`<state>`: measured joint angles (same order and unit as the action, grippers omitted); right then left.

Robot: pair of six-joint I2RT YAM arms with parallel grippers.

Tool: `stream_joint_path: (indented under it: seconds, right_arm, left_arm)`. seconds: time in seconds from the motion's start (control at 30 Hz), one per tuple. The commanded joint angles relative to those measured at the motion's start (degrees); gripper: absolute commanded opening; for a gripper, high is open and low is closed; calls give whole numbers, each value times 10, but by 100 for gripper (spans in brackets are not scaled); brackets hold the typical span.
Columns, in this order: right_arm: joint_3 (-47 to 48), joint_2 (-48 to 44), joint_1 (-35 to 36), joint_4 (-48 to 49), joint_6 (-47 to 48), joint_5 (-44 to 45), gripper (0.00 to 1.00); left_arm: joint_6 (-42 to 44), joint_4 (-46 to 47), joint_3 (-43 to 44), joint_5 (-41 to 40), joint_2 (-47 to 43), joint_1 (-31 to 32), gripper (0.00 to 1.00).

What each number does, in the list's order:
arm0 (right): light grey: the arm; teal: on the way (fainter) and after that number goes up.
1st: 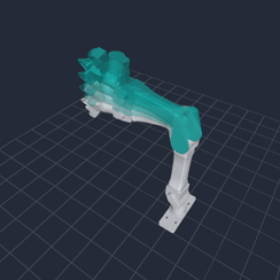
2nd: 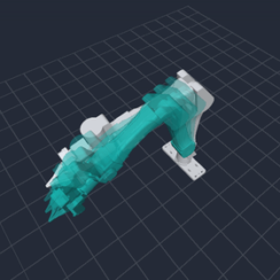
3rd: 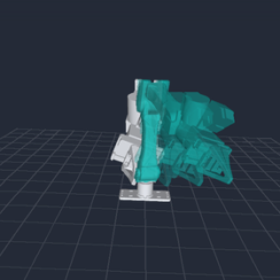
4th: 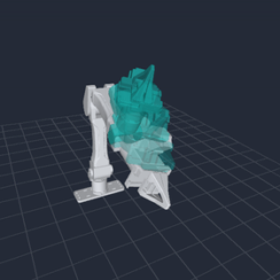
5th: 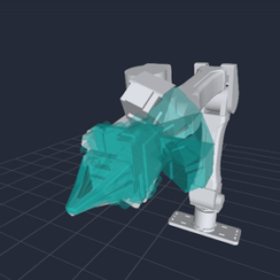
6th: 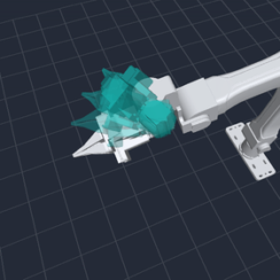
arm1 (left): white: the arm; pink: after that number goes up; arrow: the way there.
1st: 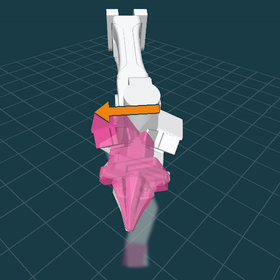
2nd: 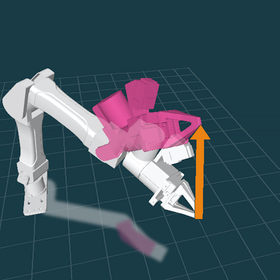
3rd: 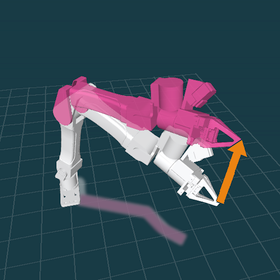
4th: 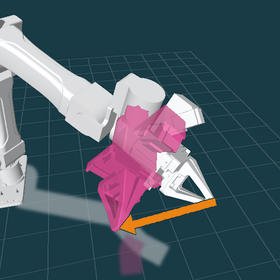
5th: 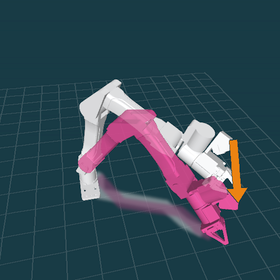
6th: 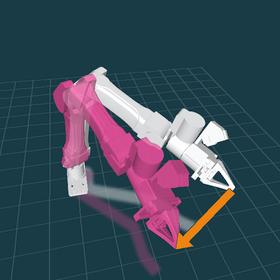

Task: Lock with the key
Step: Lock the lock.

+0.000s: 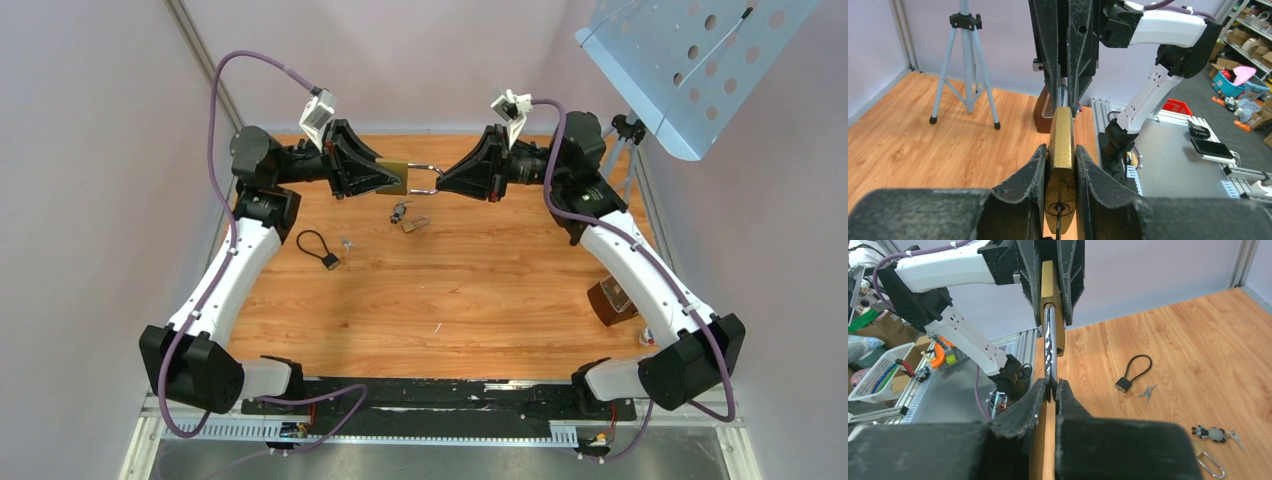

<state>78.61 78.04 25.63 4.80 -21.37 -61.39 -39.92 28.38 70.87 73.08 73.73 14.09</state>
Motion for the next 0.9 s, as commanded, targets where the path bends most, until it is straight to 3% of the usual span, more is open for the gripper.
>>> stream_joint_path:
  seconds: [0.0, 0.27, 0.6, 0.77, 0.87]
  right_arm:
    - [36, 12, 5, 13, 3, -21, 0]
    - [35, 22, 23, 15, 22, 26, 0]
    - [-12, -3, 60, 44, 98, 179, 0]
    - [-15, 0, 70, 58, 84, 165, 0]
    - [5, 17, 72, 69, 23, 116, 0]
  left_arm:
    - [-61, 111, 9, -12, -5, -2, 0]
    - [-205, 284, -15, -17, 27, 0, 0]
    - [-261, 315, -10, -2, 42, 1, 0]
    - [-260, 318, -15, -7, 41, 3, 0]
    - [-245, 325, -25, -23, 39, 8, 0]
